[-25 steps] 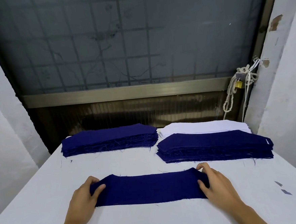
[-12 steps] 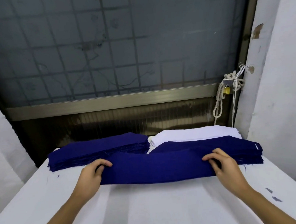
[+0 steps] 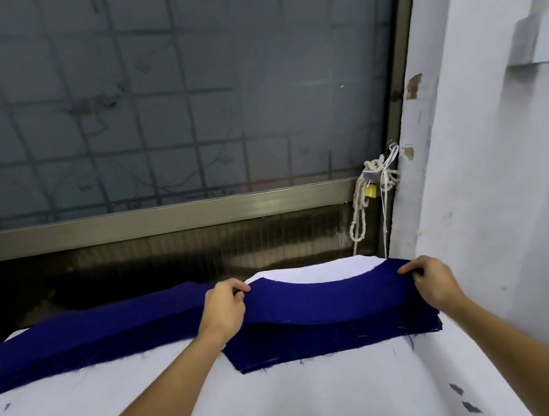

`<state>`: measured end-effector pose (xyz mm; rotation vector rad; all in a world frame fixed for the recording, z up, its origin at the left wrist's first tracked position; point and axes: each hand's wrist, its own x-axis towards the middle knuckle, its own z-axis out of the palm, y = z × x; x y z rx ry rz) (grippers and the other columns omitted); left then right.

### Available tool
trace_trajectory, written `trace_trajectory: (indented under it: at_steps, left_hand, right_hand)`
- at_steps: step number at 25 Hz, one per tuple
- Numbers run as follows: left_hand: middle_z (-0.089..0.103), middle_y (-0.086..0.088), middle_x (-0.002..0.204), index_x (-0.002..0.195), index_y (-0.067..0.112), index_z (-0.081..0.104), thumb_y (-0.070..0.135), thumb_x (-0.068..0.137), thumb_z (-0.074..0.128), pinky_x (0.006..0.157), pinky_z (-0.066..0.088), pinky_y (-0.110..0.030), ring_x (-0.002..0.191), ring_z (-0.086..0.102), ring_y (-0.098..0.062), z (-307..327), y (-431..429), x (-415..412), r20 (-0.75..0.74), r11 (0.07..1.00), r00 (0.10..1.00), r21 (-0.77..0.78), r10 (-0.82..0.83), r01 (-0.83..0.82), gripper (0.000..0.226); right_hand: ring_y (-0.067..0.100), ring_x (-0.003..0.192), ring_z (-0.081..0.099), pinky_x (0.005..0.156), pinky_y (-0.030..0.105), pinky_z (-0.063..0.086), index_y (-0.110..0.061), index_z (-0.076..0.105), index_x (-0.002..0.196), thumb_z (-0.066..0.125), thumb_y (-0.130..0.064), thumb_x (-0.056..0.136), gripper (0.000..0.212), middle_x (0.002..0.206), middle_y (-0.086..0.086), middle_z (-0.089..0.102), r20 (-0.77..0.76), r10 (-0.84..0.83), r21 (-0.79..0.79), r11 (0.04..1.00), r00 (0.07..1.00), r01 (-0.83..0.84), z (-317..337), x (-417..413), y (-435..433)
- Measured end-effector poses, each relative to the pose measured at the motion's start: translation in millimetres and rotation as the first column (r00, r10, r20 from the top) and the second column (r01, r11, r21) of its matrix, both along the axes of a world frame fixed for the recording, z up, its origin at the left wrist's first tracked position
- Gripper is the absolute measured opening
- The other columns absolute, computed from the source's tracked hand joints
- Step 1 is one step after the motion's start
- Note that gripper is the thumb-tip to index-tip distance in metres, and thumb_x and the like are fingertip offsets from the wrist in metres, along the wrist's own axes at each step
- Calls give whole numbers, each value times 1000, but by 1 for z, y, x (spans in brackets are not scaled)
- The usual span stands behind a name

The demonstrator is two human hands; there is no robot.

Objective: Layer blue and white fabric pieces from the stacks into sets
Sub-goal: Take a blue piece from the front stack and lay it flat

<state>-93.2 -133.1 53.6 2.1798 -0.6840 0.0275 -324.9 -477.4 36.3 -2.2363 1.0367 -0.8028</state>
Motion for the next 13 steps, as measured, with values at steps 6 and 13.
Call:
trace_trajectory:
  at_steps: [6, 13]
  left_hand:
    - [66, 2, 115, 120, 26, 60, 9, 103, 46, 90, 57, -38, 101, 63, -17, -34, -24, 4, -5, 922, 998, 383, 70, -63, 27]
    - [54, -3, 124, 124, 19, 45, -1, 98, 46, 92, 53, -31, 101, 56, -17, -64, -23, -2, 84, 898, 996, 437, 13, -48, 33]
  right_hand:
    - [19, 99, 57, 100, 36, 48, -23, 72, 96, 45, 3, 96, 38, 119, 4, 67, -188, -17, 21, 1000, 982, 22, -31, 1, -16]
    - [14, 99, 55, 105, 39, 39, -34, 54, 113, 43, -20, 102, 21, 117, -8, 48, -301, -16, -112, 994, 954, -19, -55, -7, 2]
